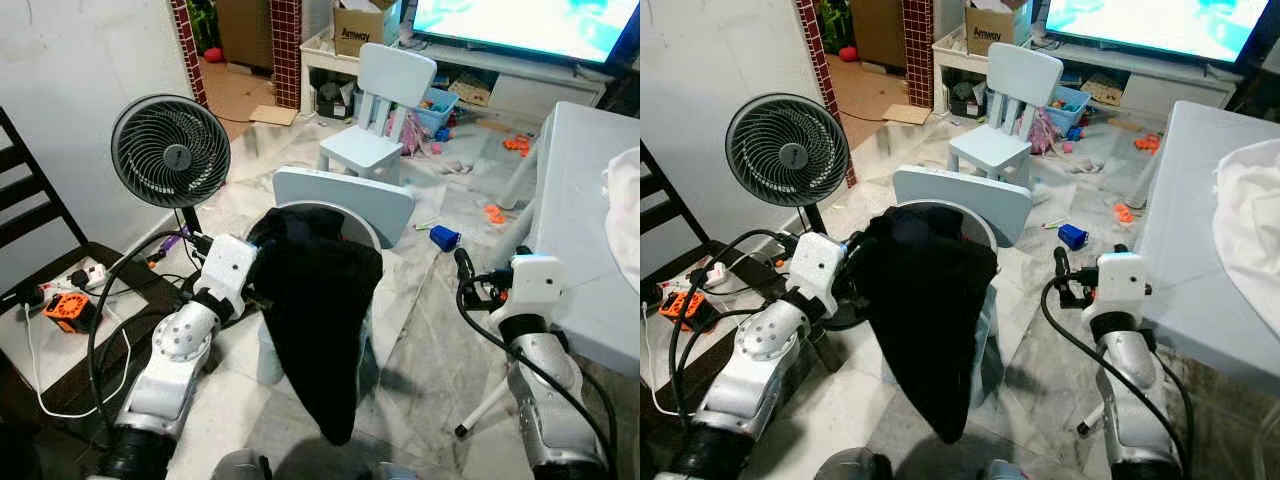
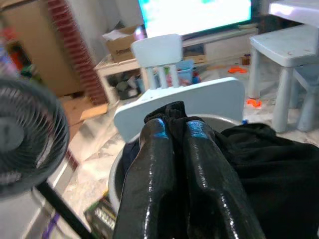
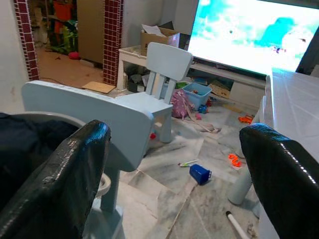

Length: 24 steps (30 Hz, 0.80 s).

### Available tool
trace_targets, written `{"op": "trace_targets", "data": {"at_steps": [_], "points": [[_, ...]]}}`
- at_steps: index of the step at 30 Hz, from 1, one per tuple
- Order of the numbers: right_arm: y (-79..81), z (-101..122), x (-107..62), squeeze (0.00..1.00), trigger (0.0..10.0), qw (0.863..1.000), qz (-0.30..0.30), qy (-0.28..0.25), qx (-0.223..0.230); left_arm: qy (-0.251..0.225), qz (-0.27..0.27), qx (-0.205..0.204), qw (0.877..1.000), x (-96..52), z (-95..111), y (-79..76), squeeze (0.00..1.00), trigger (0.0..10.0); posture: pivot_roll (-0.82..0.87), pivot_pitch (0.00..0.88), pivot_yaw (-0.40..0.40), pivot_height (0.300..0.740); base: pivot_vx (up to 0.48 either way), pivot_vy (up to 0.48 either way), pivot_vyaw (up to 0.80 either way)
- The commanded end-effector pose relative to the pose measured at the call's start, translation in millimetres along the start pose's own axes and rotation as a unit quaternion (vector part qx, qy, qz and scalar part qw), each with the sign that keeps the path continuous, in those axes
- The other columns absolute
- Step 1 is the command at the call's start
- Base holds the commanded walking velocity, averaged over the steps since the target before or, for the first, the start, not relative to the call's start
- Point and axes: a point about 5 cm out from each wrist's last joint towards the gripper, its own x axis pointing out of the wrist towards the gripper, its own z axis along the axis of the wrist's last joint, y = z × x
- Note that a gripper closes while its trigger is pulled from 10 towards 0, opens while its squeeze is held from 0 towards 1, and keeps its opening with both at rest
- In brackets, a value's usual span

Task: Hang hanger

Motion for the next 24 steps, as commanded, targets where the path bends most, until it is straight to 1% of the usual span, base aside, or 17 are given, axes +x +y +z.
{"op": "trace_targets", "data": {"at_steps": [1,2,3,5,6,7,9,12,16,24], "points": [[-2.9,4,-1.5,0.00,10.0,1.000,-0.008,-0.009,0.001,-0.008,0.024,-0.006,1.000,-0.1,5,3.4,0.00,10.0,0.00,0.000,0.028,0.740,0.000,0.000,0.00],[-4.7,3,-3.8,0.00,10.0,1.000,-0.017,-0.009,0.001,-0.015,0.041,-0.015,0.999,-0.7,5,1.7,0.00,10.0,-0.02,0.000,0.045,0.740,0.000,0.000,-0.80],[-4.7,3,-3.8,0.00,10.0,1.000,-0.017,-0.009,0.001,-0.015,0.041,-0.015,0.999,-0.7,5,1.7,0.00,10.0,-0.02,0.000,0.045,0.740,0.000,0.000,-0.80],[-7.7,4,-3.3,0.00,10.0,1.000,-0.024,-0.009,0.000,-0.017,0.068,-0.034,0.997,-1.4,3,1.1,0.00,10.0,-0.02,0.000,0.042,0.740,0.000,0.000,-0.80],[-7.7,4,-3.3,0.00,10.0,1.000,-0.024,-0.009,0.000,-0.017,0.068,-0.034,0.997,-1.4,3,1.1,0.00,10.0,-0.02,0.000,0.042,0.740,0.000,0.000,-0.80],[-8.3,6,-1.7,0.00,10.0,1.000,-0.022,-0.011,0.000,-0.016,0.079,-0.046,0.996,-1.1,2,1.3,0.00,10.0,-0.02,0.000,0.037,0.740,0.000,0.000,-0.80],[-7.6,7,-1.0,0.00,10.0,1.000,-0.017,-0.012,-0.003,-0.017,0.079,-0.051,0.995,-0.4,3,-0.3,0.00,10.0,-0.02,0.000,0.035,0.740,0.000,0.156,-0.80],[-6.1,7,1.5,0.00,10.0,1.000,-0.013,-0.011,-0.005,-0.024,0.071,-0.061,0.995,4.5,9,-6.4,0.00,10.0,-0.02,0.000,0.034,0.740,0.000,0.391,-0.80],[-4.3,9,3.7,0.00,10.0,1.000,-0.012,-0.013,-0.006,-0.027,0.066,-0.069,0.995,8.9,12,-10.3,0.00,10.0,-0.02,0.000,0.035,0.740,0.000,0.476,-0.80],[-3.4,10,3.9,0.00,10.0,1.000,-0.007,-0.016,-0.011,-0.028,0.055,-0.082,0.995,12.3,15,-16.3,0.00,10.0,-0.03,0.000,0.032,0.740,0.000,0.480,-0.80]]}}
